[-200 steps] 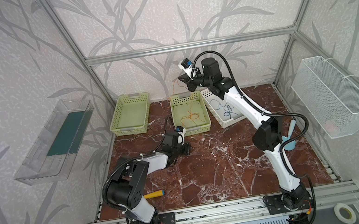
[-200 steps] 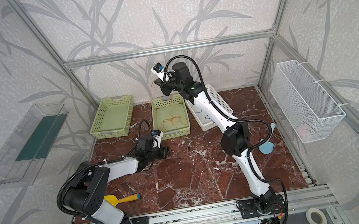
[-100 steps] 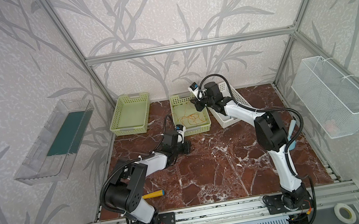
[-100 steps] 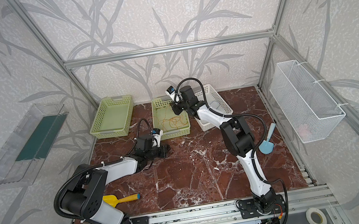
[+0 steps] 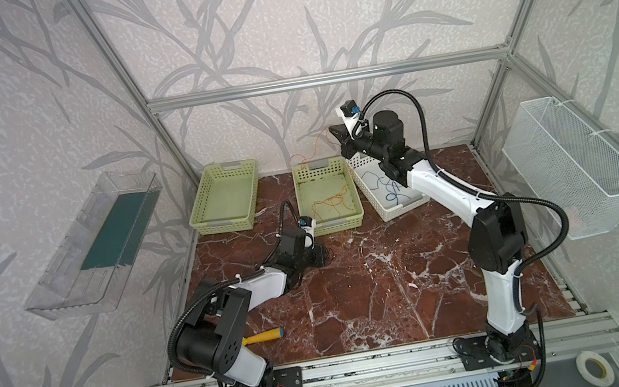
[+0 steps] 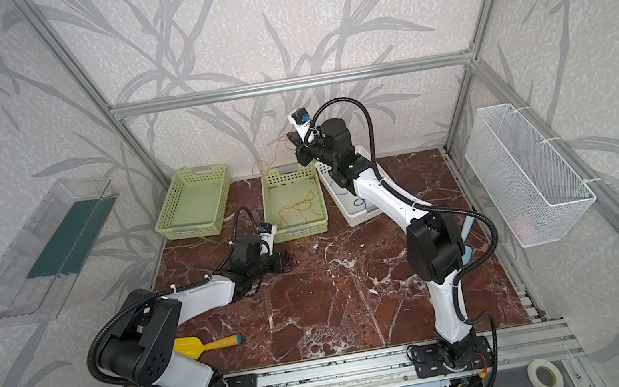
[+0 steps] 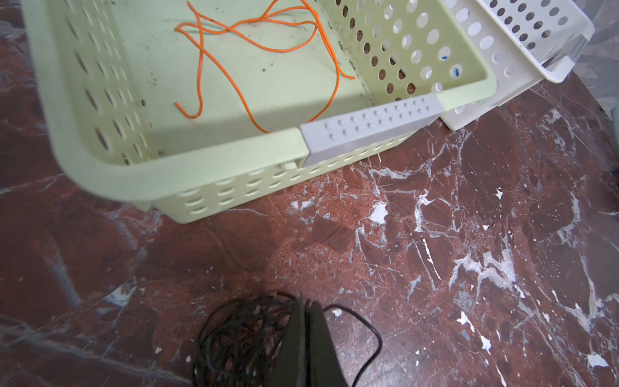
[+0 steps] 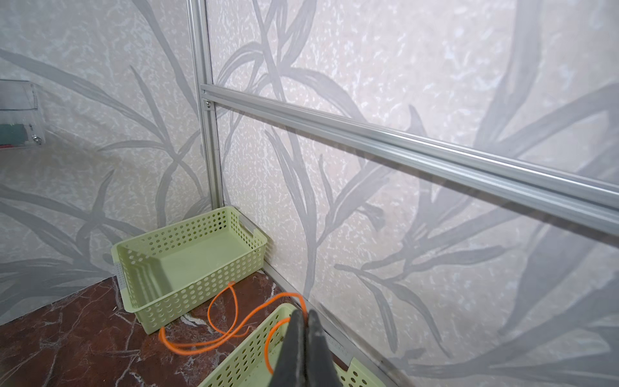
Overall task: Untangle the cables
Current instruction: 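Lower the orange wire into the green basket and open the right gripper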
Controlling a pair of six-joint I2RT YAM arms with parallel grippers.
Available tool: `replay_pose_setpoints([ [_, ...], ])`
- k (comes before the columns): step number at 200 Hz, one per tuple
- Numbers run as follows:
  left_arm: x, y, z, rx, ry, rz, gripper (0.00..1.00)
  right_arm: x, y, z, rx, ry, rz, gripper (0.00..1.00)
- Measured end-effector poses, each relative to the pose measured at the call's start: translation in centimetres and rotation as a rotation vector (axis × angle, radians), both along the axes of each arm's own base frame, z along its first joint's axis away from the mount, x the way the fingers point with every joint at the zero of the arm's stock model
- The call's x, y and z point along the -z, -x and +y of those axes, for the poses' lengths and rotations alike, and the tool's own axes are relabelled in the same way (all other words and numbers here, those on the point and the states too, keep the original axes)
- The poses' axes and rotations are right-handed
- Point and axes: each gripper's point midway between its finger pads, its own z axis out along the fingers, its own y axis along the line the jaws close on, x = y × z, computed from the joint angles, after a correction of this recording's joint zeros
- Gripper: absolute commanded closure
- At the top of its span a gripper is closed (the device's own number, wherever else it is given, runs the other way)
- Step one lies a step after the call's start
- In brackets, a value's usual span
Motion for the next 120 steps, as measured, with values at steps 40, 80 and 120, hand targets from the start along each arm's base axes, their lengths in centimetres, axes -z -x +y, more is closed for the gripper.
replay_pose_setpoints([
  [40,0.1,0.1,0.0,-0.001,0.0,-0.002,1.0,2.4,-0.8,0.2,0.015,0.014,0.058,1.0],
  [80,0.0,0.0,0.0,0.0,0.002,-0.005,1.0,4.6,-1.5,0.4,0.021,0.035,0.098,1.0],
  [120,-0.1,0.1,-0.2,0.011,0.01,-0.003,1.0,10.3,-2.2,1.8,-0.007,0.099,0.193,1.0],
])
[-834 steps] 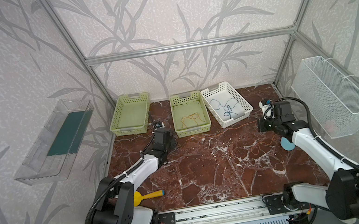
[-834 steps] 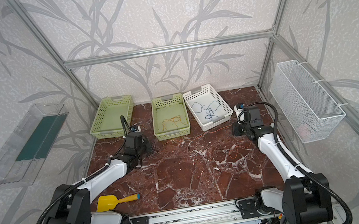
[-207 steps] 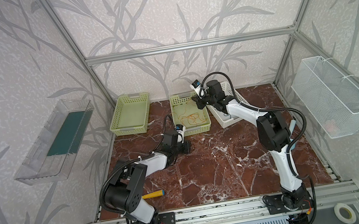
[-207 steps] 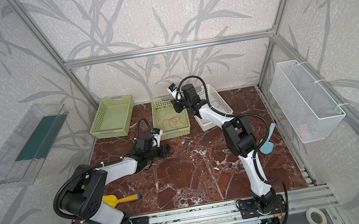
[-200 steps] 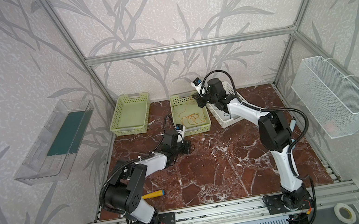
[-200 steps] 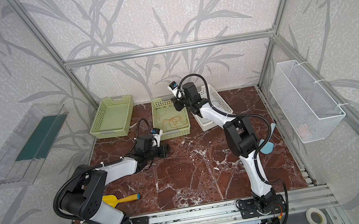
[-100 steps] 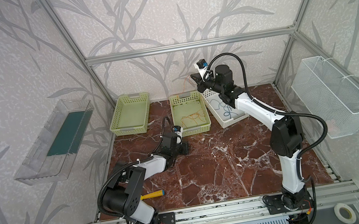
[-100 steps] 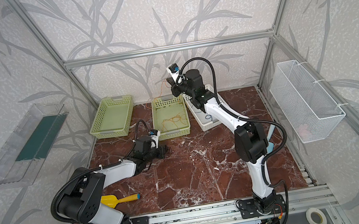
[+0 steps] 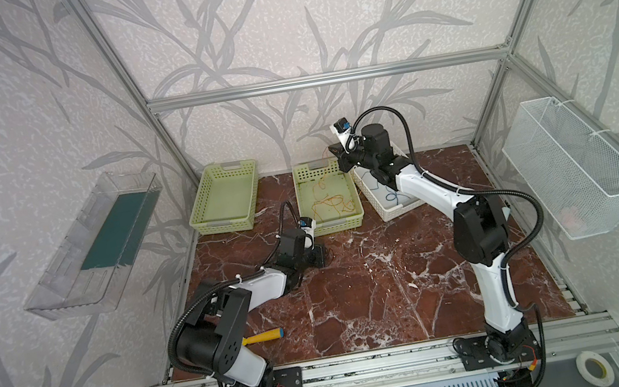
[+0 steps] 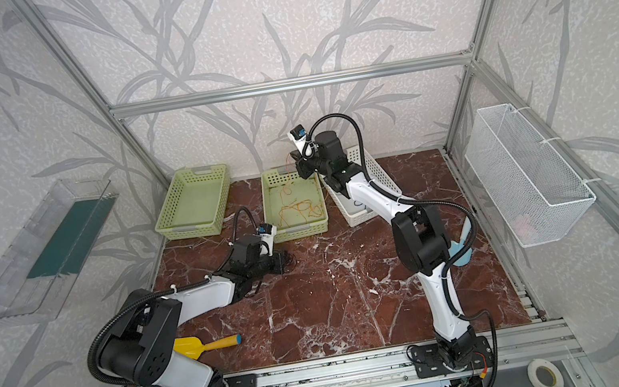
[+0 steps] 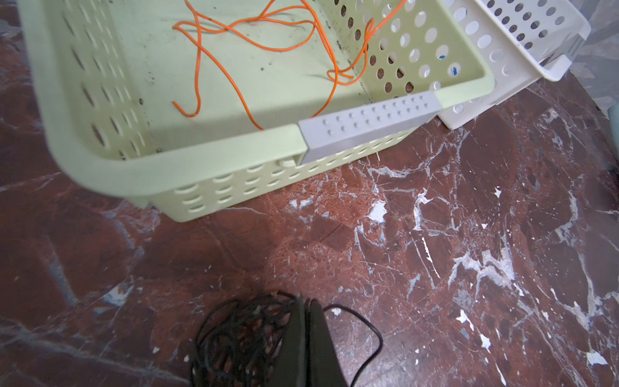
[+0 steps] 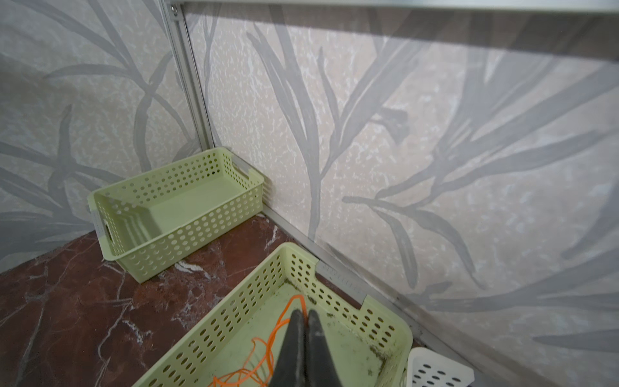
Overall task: Untangle the cables
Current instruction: 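Lower the orange wire into the green basket and open the right gripper, then move the right gripper back to the black bundle held by the left gripper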
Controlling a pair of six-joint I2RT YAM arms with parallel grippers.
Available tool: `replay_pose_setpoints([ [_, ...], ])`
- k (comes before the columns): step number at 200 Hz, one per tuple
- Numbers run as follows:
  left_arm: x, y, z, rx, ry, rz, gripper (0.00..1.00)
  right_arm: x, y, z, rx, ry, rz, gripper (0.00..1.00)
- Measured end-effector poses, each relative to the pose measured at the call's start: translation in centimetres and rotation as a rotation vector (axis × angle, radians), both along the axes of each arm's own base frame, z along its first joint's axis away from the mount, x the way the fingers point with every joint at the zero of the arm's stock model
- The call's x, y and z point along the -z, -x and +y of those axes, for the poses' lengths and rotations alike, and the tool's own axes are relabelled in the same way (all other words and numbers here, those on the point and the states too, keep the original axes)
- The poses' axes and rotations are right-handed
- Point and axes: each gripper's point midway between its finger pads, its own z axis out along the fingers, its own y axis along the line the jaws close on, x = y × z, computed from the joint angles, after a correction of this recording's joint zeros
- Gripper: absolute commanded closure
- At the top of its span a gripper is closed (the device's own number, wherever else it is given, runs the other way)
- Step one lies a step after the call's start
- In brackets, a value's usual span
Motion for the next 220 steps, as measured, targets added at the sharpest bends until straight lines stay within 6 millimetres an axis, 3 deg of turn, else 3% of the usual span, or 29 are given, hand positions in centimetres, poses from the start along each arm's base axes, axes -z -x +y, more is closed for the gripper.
replay_pose_setpoints([
  [13,0.0,0.1,-0.2,0.008,0.006,0.002,1.0,2.3,0.1,0.7,-0.017,0.03,0.037,0.97],
  [28,-0.1,0.2,-0.5,0.023,0.018,0.003,1.0,4.9,0.6,1.7,-0.039,0.072,0.085,0.75],
  [44,-0.3,0.4,-0.9,0.043,0.033,0.004,1.0,6.8,1.4,2.6,-0.062,0.114,0.126,0.66],
  [75,-0.5,0.9,-1.8,0.087,0.052,0.002,1.0,7.4,2.9,3.2,-0.076,0.148,0.145,0.41],
  [90,-0.8,1.0,-2.3,0.109,0.063,-0.004,1.0,7.1,3.5,2.7,-0.069,0.163,0.157,0.36],
  [135,-0.8,1.8,-3.7,0.169,0.088,-0.002,1.0,3.8,5.8,0.0,-0.033,0.174,0.17,0.23],
  [168,-0.7,2.9,-5.4,0.231,0.095,0.006,1.0,0.1,9.6,-3.0,-0.01,0.124,0.185,0.23],
  [181,-0.8,3.4,-6.4,0.261,0.098,0.004,0.91,-0.8,11.7,-4.1,-0.012,0.102,0.196,0.25],
  [200,-1.4,3.8,-8.0,0.308,0.096,-0.01,0.7,0.0,15.0,-5.8,-0.015,0.091,0.238,0.29],
  [220,-2.4,3.8,-9.1,0.336,0.092,-0.039,0.58,3.8,18.6,-7.6,-0.015,0.108,0.332,0.33],
])
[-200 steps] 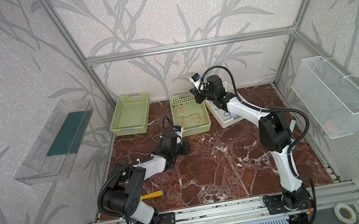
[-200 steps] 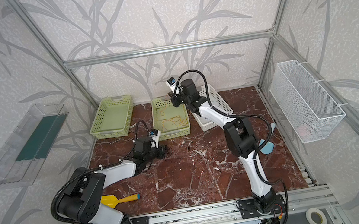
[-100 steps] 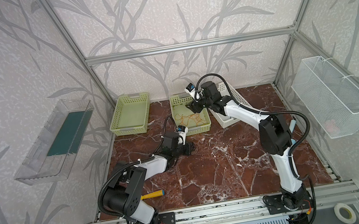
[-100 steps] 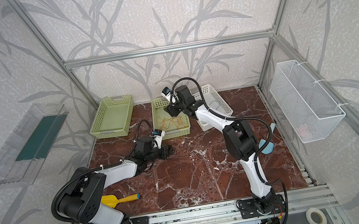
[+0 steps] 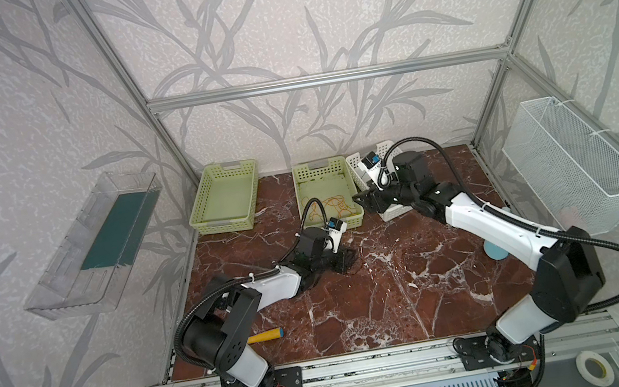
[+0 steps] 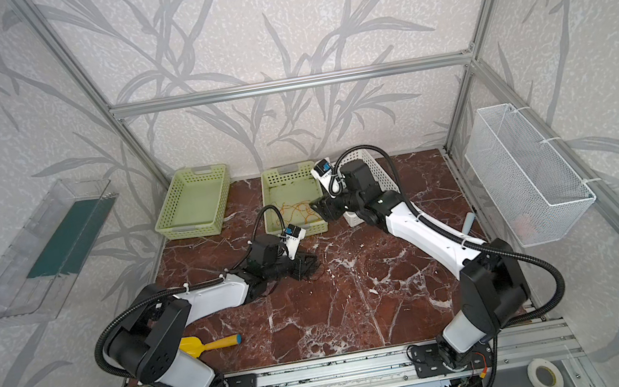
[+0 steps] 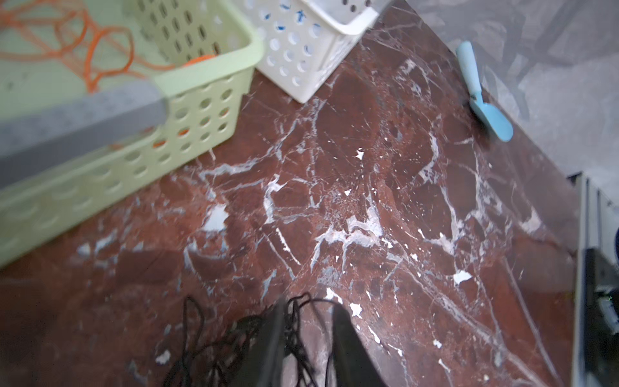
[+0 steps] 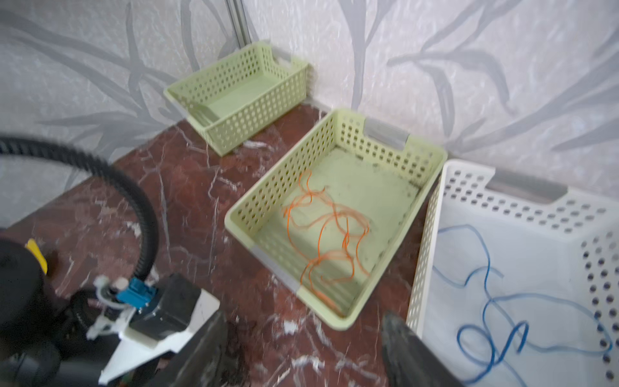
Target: Untangle the cables
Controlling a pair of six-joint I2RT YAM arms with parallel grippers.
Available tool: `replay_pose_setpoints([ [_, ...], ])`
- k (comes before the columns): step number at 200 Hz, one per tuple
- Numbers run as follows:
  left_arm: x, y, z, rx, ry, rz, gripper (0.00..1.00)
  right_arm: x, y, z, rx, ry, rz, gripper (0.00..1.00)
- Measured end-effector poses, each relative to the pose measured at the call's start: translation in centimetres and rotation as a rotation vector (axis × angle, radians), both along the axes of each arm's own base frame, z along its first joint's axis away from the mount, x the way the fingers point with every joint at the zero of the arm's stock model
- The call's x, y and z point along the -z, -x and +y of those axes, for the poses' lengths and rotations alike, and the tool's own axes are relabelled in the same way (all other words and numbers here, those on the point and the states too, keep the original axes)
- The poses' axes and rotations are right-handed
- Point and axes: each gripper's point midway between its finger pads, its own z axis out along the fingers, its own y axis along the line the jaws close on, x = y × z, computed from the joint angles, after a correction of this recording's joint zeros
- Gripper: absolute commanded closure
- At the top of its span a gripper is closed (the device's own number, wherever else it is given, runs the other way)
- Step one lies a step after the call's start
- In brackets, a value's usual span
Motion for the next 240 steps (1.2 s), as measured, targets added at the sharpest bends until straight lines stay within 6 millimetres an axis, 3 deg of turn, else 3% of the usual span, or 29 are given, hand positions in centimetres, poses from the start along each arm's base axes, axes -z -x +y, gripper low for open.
replay_pose_setpoints([
  [26,-1.4,-0.4,0.2,-0.015,-0.015,-0.06,0.45,7.5,4.0,-2.1,0.012,0.066,0.176,0.38],
  [49,-2.7,-0.9,1.1,-0.045,-0.049,-0.113,0.47,11.2,6.3,-2.7,0.008,0.09,0.284,0.38],
  [71,-3.6,-1.8,2.4,-0.119,-0.079,-0.156,0.57,11.8,7.0,-1.7,-0.02,0.085,0.294,0.37],
  [86,-3.7,-2.0,3.9,-0.177,-0.087,-0.183,0.58,12.1,7.3,-0.3,-0.056,0.081,0.294,0.35],
  [125,0.5,-2.1,9.9,-0.371,-0.123,-0.079,0.6,14.6,7.9,3.3,-0.137,0.11,0.337,0.34],
  [146,2.3,-2.3,11.9,-0.464,-0.129,-0.012,0.6,15.5,7.6,5.1,-0.165,0.122,0.348,0.34],
  [201,4.4,-2.5,10.5,-0.491,-0.007,0.096,0.57,16.9,7.6,6.3,-0.177,0.132,0.368,0.41],
  [240,5.2,-1.4,10.3,-0.509,0.094,0.137,0.56,17.6,7.3,6.7,-0.173,0.139,0.371,0.49],
])
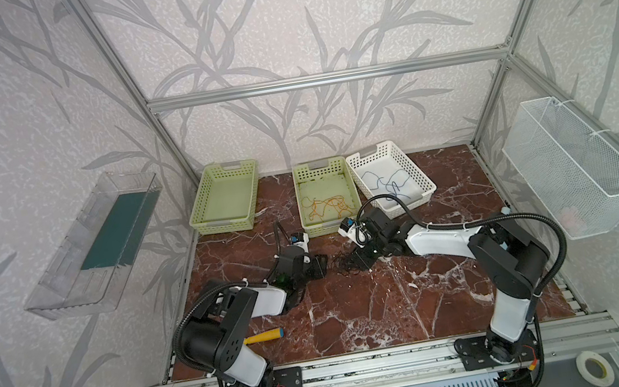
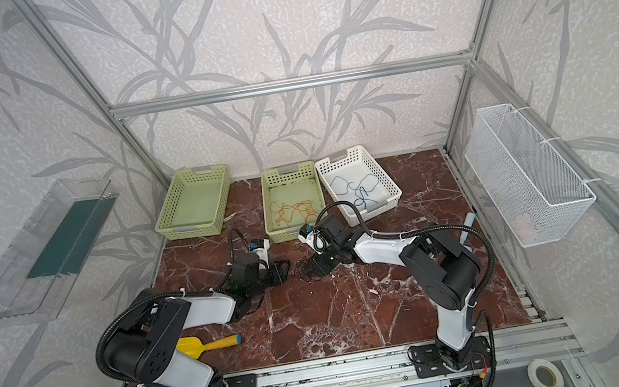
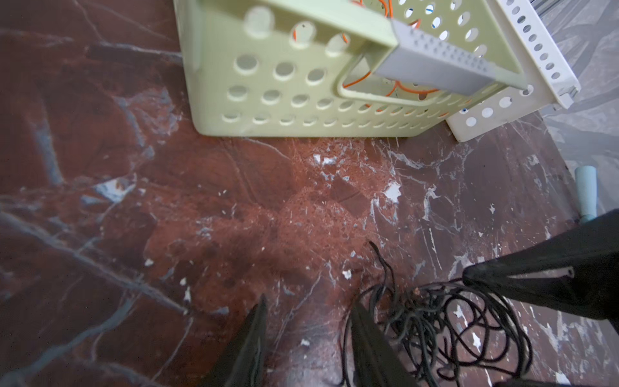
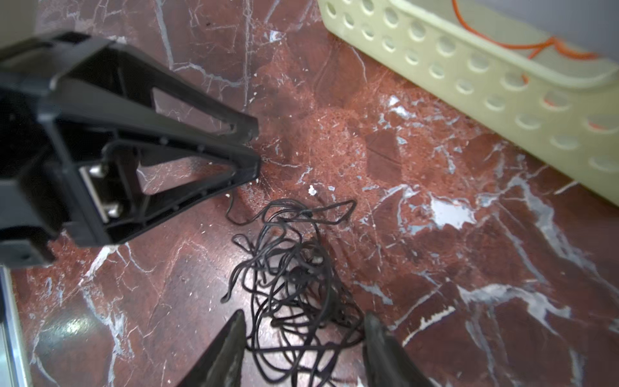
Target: Untangle the cables
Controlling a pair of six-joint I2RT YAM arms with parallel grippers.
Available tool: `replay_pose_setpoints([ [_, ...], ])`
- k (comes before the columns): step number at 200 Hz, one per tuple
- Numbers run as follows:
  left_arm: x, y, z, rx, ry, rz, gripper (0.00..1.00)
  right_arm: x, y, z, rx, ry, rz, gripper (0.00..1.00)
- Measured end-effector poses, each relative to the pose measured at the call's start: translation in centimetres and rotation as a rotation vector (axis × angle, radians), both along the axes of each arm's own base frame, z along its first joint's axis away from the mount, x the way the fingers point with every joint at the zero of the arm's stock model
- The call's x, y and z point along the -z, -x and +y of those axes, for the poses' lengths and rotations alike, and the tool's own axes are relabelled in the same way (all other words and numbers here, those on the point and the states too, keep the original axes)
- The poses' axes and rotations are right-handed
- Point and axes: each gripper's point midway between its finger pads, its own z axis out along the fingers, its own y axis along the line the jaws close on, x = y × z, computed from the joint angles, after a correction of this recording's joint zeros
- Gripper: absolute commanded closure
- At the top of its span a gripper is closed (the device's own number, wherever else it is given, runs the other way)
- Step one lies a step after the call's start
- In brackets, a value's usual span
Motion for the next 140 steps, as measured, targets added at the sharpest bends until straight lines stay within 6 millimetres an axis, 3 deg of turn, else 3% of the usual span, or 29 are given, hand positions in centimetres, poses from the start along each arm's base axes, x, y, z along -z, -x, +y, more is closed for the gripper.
replay_pose_setpoints([
  [50,-0.2,-0.3,-1.3,0.012,0.105,-0.012,0.59,0.2,-0.3,0.2,0.009,0.001,-0.001,0.54],
  [94,0.2,0.4,-1.4,0.022,0.149,-0.013,0.53,0.5,-0.8,0.4,0.021,0.007,-0.002,0.55],
  [140,0.7,0.7,-1.5,0.026,0.154,-0.003,0.75,0.5,-1.2,0.6,0.027,0.006,-0.006,0.6],
])
